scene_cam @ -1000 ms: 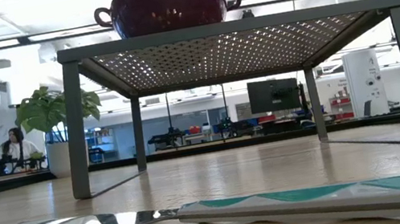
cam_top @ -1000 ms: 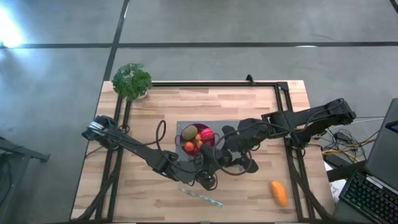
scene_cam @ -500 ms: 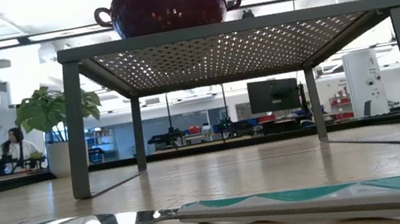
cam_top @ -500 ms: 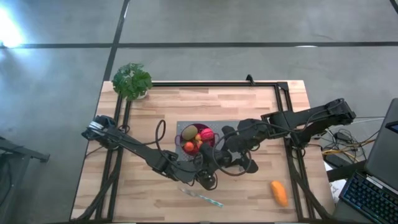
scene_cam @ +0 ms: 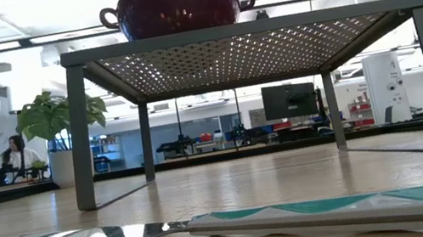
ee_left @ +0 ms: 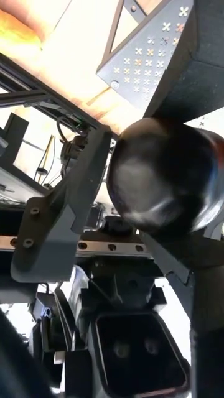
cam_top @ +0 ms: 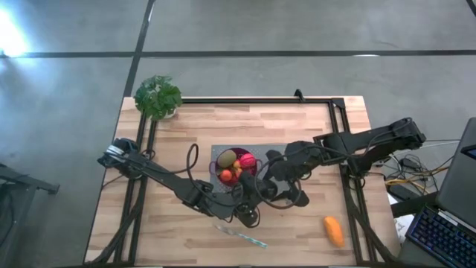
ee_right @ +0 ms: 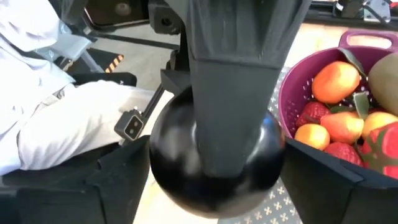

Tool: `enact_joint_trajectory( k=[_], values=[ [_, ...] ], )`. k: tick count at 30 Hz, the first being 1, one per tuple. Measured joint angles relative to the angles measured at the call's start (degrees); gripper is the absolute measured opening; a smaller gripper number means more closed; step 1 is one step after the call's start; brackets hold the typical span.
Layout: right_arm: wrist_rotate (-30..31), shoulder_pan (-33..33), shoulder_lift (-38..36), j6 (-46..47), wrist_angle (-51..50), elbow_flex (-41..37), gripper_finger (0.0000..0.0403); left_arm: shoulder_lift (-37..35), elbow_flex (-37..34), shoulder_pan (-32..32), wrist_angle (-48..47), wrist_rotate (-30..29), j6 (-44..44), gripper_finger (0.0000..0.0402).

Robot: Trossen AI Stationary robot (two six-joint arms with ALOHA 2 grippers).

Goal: Pick & Place Fruit
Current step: Put the plum into the purple strainer bowl

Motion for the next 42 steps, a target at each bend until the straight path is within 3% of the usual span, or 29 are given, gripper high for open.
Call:
enact_joint_trajectory(
  k=[5,9,15,19,28,32,42],
  values=[
    [0.04,0.00,-0.43,0.54,-4.70,1.77,0.0349,-0.01,0.02,0.00,0.01,-0.48,0.02,0.0261],
    [0.46,0.00,-1.36,1.93,-10.19,3.29,0.0359,-0.53,0.12,-0.26,0.00,-4.33,0.02,0.0261],
    [10.84,-0.01,-4.13,5.81,-21.19,4.56,0.0339,-2.19,1.03,-1.75,-1.29,-13.58,-0.99,0.0261],
    [14.12,-0.02,-6.72,7.98,-24.86,4.43,0.0321,-4.40,1.03,-2.59,-4.70,-18.72,-3.16,0.0261],
    [19.95,-0.08,-12.86,11.70,-29.69,4.19,0.0283,-13.16,1.07,-2.33,-22.54,-20.95,-24.10,0.0261],
    [21.87,-0.13,-15.54,12.78,-31.15,4.19,0.0271,-17.08,1.07,-1.69,-28.33,-18.19,-34.96,0.0261],
    [32.07,-0.90,-22.14,15.17,-34.35,4.30,0.0256,-21.48,1.09,2.43,-44.58,1.22,-62.06,0.0261]
  ],
)
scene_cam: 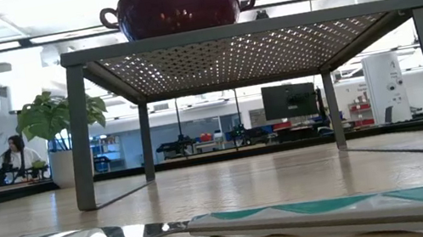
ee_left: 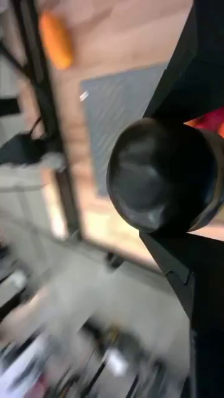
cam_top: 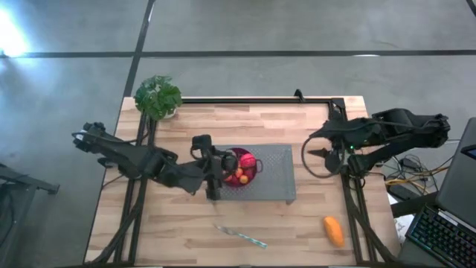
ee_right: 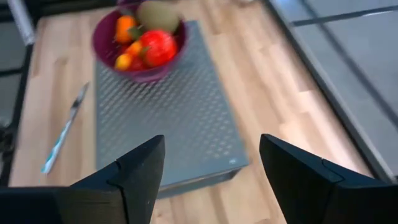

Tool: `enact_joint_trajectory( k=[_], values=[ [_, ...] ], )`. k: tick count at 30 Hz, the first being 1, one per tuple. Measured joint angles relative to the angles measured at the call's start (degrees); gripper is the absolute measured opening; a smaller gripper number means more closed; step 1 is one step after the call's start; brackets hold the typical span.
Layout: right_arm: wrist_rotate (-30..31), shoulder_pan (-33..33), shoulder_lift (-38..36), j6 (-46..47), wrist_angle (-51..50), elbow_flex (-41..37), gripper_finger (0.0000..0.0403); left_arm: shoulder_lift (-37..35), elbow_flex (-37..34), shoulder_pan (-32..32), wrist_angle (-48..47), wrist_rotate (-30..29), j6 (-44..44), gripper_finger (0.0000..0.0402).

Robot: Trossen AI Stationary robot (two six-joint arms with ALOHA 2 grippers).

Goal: Pick & Place Fruit
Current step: Put the plum into the purple strainer bowl

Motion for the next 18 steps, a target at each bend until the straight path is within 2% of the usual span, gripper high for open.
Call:
enact_joint_trajectory(
  k=[3,11,18],
  values=[
    [2.44,-1.25,-1.55,0.17,0.02,0.00,0.0258,0.36,0.00,2.24,-3.39,5.35,-3.88,0.0261],
    [2.64,-3.73,-3.94,0.02,-0.24,0.00,0.0280,0.53,-0.08,5.68,-4.49,15.71,-9.12,0.0261],
    [2.62,-4.53,-4.52,-0.24,-0.22,0.00,0.0293,2.34,-0.11,5.74,-4.55,19.20,-9.32,0.0261]
  ],
)
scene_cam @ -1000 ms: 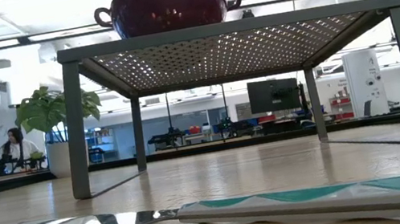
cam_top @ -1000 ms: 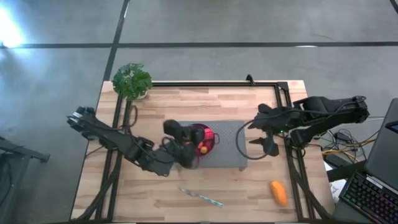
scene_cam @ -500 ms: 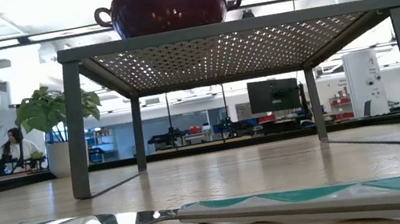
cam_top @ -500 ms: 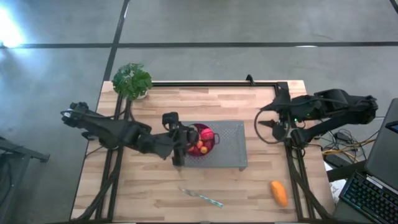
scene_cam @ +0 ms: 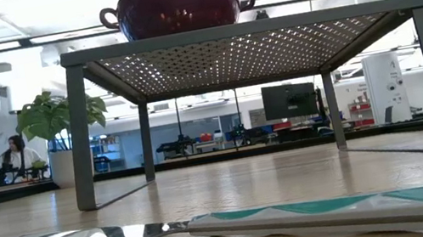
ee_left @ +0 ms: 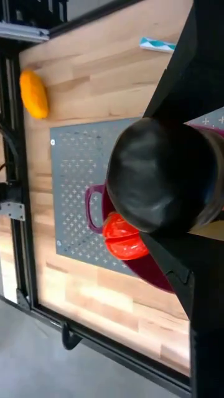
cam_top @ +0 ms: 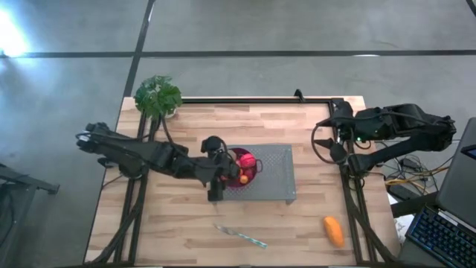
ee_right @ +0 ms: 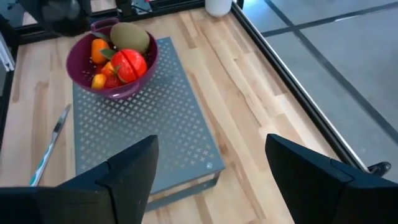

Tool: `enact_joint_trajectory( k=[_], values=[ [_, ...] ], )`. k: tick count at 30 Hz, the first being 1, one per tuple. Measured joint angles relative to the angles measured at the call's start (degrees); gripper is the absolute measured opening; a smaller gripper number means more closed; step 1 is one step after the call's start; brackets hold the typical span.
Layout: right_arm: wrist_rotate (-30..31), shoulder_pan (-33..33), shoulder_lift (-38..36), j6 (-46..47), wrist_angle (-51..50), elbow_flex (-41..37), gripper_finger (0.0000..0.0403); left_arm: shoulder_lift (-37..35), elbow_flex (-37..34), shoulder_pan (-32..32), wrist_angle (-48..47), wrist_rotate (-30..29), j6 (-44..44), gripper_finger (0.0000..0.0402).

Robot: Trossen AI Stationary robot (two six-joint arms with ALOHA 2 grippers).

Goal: Pick & Place Fruit
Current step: Put the plum into the purple strainer bowl

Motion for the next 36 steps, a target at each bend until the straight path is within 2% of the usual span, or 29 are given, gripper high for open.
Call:
enact_joint_trajectory(
  k=[8,21,36],
  values=[
    [-0.02,-0.23,0.56,0.00,0.02,-0.05,0.0275,3.99,0.00,1.46,-0.90,2.80,0.02,0.0261],
    [-0.05,-0.23,0.50,0.00,0.02,-0.24,0.0244,5.31,-0.02,2.49,-1.94,4.18,0.61,0.0262],
    [-0.16,-0.23,0.50,0.02,0.02,-0.24,0.0281,7.06,-0.11,3.00,-1.90,6.88,2.89,0.0281]
  ],
)
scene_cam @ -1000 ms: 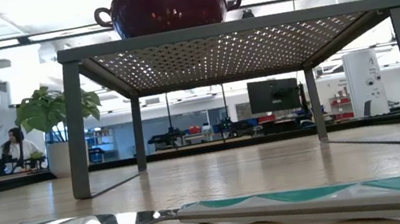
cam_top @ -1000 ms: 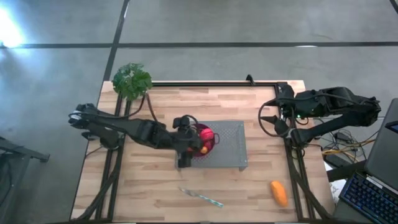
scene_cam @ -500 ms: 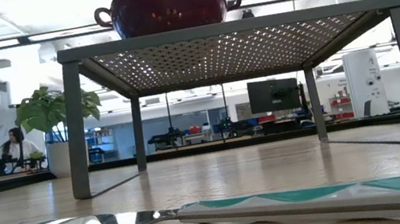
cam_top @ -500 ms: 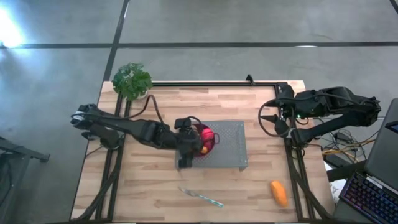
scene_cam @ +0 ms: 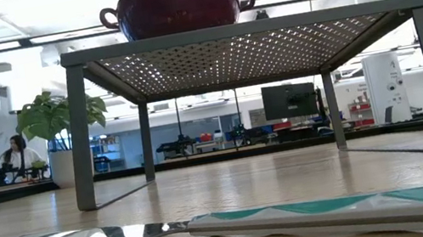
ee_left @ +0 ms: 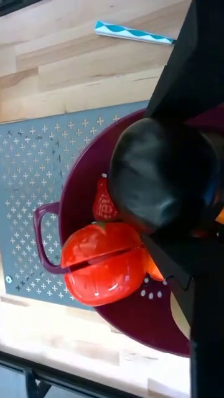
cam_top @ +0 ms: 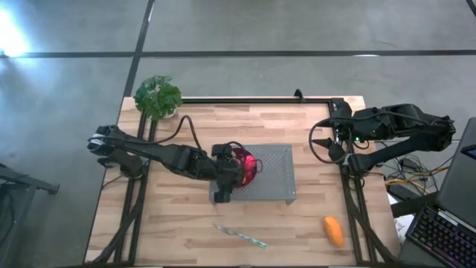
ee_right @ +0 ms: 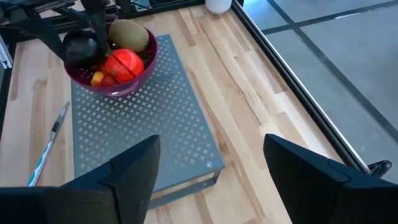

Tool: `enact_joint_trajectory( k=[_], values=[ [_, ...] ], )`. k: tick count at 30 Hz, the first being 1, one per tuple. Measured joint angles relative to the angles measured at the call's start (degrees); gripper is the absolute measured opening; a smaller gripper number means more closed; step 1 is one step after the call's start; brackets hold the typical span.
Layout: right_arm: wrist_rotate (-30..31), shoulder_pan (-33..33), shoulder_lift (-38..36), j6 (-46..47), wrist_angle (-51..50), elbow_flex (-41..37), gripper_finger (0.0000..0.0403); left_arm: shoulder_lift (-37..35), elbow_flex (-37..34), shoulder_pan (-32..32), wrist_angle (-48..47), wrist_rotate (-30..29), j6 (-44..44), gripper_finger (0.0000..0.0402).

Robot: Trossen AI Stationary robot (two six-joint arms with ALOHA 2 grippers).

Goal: Pick & Place Fruit
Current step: Put the plum into the purple strainer bowl, then put the mango into the purple strainer bowl

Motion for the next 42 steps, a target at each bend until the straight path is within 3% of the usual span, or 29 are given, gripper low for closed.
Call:
enact_joint_trajectory(
  k=[9,18,26,31,35,42],
  values=[
    [0.00,0.00,0.02,0.11,0.00,0.00,0.0290,-0.24,0.13,0.84,-0.04,0.80,-2.36,0.0291],
    [0.00,0.00,0.02,0.15,0.00,-0.02,0.0267,-0.35,0.64,1.04,-0.96,2.50,-2.13,0.0331],
    [0.00,0.00,0.04,-0.02,0.00,-0.02,0.0249,-0.57,11.07,0.95,-9.24,3.04,0.45,0.0330],
    [-0.02,0.02,0.46,-0.02,0.00,-0.02,0.0239,-0.76,18.64,0.80,-15.56,2.97,-3.39,0.0330],
    [-1.63,0.02,1.86,0.08,-0.33,-0.50,0.0232,-0.92,21.30,0.21,-21.36,-0.55,-7.29,0.0330],
    [-7.14,1.04,5.82,5.33,-5.67,-3.13,0.0224,-3.42,18.32,-2.44,-22.34,-5.11,-10.54,0.0330]
  ],
)
